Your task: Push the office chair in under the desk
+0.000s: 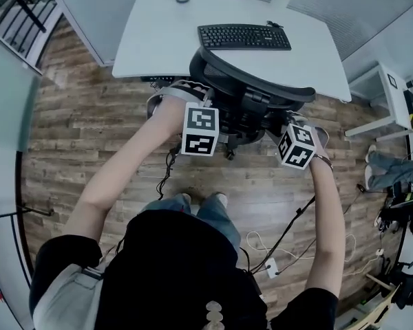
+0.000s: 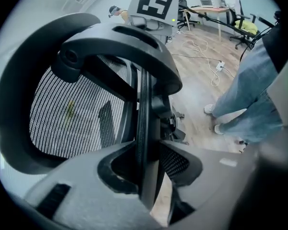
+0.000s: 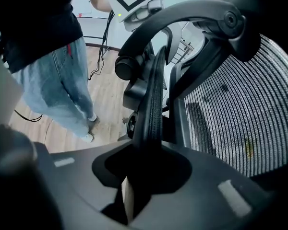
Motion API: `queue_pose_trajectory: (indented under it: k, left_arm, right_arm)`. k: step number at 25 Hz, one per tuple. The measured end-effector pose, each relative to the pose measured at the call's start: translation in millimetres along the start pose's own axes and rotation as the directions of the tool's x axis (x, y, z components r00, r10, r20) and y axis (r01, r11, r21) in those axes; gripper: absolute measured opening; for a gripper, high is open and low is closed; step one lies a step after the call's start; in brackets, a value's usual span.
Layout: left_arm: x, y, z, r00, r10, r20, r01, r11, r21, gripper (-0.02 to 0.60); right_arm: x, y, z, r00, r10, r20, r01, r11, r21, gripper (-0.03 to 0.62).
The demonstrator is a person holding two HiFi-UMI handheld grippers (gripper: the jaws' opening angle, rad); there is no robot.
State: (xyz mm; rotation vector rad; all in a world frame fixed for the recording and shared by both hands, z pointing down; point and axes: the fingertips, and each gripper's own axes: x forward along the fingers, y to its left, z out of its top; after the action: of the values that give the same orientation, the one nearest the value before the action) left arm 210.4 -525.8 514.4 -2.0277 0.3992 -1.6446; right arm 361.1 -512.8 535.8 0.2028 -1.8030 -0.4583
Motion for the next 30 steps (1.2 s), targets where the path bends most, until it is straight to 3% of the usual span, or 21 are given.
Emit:
queue_pose_trajectory:
  k: [18,30]
  left_arm:
    - [41.9,49.7,44.7,0.994,0.002,-0.106,-0.019,0.986,-0.165,0.137]
    - [56.0,65.0,53.0,0.993,0.000,-0.120,-0.024,0.978,-0.205,0.137]
  right_arm:
    - [13.5,-68.0,-71.4,0.997,0.042,0.072,-0.029,0.986,-0.164,0.099]
    - [23.1,-92.0,-88.2,0.995,0.055,0.085,-0.035,0.976,-0.214,0.101]
